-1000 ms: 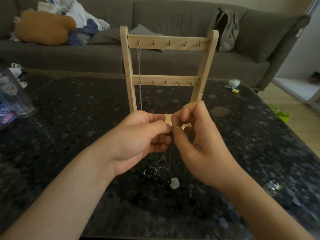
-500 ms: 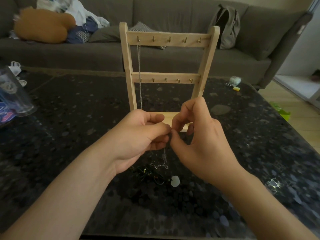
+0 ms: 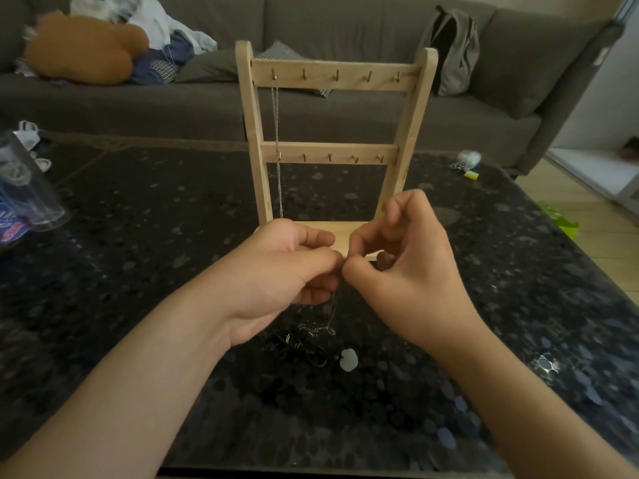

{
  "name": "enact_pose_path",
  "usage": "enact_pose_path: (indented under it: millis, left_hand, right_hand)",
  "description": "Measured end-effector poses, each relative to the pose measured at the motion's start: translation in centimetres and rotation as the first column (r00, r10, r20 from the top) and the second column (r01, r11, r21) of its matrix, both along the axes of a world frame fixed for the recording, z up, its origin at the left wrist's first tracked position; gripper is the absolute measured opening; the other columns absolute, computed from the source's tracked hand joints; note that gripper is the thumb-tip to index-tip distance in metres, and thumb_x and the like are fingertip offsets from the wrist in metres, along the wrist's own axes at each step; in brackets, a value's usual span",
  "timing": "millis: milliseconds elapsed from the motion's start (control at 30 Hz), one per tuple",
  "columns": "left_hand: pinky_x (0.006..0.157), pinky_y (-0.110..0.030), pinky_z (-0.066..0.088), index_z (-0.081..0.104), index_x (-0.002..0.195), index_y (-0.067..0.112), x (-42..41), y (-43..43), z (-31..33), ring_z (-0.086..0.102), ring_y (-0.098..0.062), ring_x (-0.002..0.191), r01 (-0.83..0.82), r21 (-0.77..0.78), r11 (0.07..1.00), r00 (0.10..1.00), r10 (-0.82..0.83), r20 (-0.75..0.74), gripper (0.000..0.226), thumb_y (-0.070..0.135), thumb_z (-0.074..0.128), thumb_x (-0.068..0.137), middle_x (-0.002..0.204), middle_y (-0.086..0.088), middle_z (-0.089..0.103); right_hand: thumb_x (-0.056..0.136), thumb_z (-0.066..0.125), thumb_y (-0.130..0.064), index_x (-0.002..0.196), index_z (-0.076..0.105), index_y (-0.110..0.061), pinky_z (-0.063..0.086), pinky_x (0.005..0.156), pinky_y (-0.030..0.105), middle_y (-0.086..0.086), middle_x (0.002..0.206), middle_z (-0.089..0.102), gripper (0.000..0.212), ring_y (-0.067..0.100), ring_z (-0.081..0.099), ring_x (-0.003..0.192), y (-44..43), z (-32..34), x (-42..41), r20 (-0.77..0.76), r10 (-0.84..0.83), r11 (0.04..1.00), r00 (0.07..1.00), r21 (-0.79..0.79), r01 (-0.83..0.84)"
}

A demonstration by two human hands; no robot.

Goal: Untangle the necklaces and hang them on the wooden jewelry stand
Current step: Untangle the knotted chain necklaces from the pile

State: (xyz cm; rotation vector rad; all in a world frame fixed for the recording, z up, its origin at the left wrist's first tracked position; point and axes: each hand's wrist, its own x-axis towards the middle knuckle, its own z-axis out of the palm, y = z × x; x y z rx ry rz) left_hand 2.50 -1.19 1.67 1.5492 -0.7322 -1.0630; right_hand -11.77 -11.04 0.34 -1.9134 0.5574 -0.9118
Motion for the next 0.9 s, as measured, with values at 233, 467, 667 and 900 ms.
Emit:
enact_pose_path:
  millis: [233, 467, 667, 900]
  left_hand:
    - [0.088, -0.04, 0.05, 0.072, 0.116, 0.011, 0.7, 0.0, 0.0, 0.073, -0.014, 0.093, 0.01, -0.029, 1.0, 0.998, -0.008, 0.067, 0.015, 0.007, 0.062, 0.105, 0.101, -0.009, 0.08]
    - [0.097, -0.041, 0.053, 0.073, 0.111, 0.011, 1.0, 0.0, -0.3, 0.072, -0.01, 0.09, 0.032, -0.022, 0.999, 0.997, -0.031, 0.07, 0.019, 0.004, 0.055, 0.107, 0.093, -0.004, 0.077]
    - [0.102, -0.044, 0.058, 0.07, 0.122, 0.004, 1.2, -0.4, -0.8, 0.068, -0.021, 0.097, 0.017, -0.002, 1.0, 1.0, -0.017, 0.025, 0.02, 0.003, 0.057, 0.107, 0.108, -0.022, 0.075]
    - [0.109, -0.056, 0.056, 0.068, 0.126, 0.005, 1.0, -0.6, -0.9, 0.069, -0.022, 0.096, -0.01, 0.054, 0.998, 1.0, 0.01, 0.01, 0.024, 0.003, 0.065, 0.102, 0.112, -0.026, 0.077]
  right_hand:
    - [0.095, 0.072, 0.005, 0.11, 0.042, -0.014, 0.063, 0.086, 0.061, 0.016, 0.093, 0.078, 0.038, 0.037, 0.08, 0.084, 0.1, -0.1, 0.2, 0.098, 0.039, 0.945, 0.994, 0.319, -0.069]
    - [0.089, 0.082, -0.006, 0.101, 0.077, -0.018, 0.066, 0.074, 0.031, -0.006, 0.083, 0.079, 0.018, 0.011, 0.078, 0.079, 0.0, -0.5, 0.3, -0.041, -0.023, 0.999, 0.999, -0.046, 0.021]
    - [0.089, 0.082, -0.014, 0.092, 0.083, -0.025, 0.056, 0.073, 0.01, -0.02, 0.075, 0.074, 0.011, -0.003, 0.072, 0.075, -0.1, -0.8, 0.4, -0.14, -0.103, 0.922, 0.985, -0.385, 0.041]
    - [0.08, 0.081, -0.019, 0.074, 0.072, -0.021, 0.058, 0.059, 0.031, -0.013, 0.064, 0.064, 0.011, 0.009, 0.064, 0.058, -0.4, -0.9, 0.7, -0.168, -0.196, 0.812, 0.966, -0.58, 0.064]
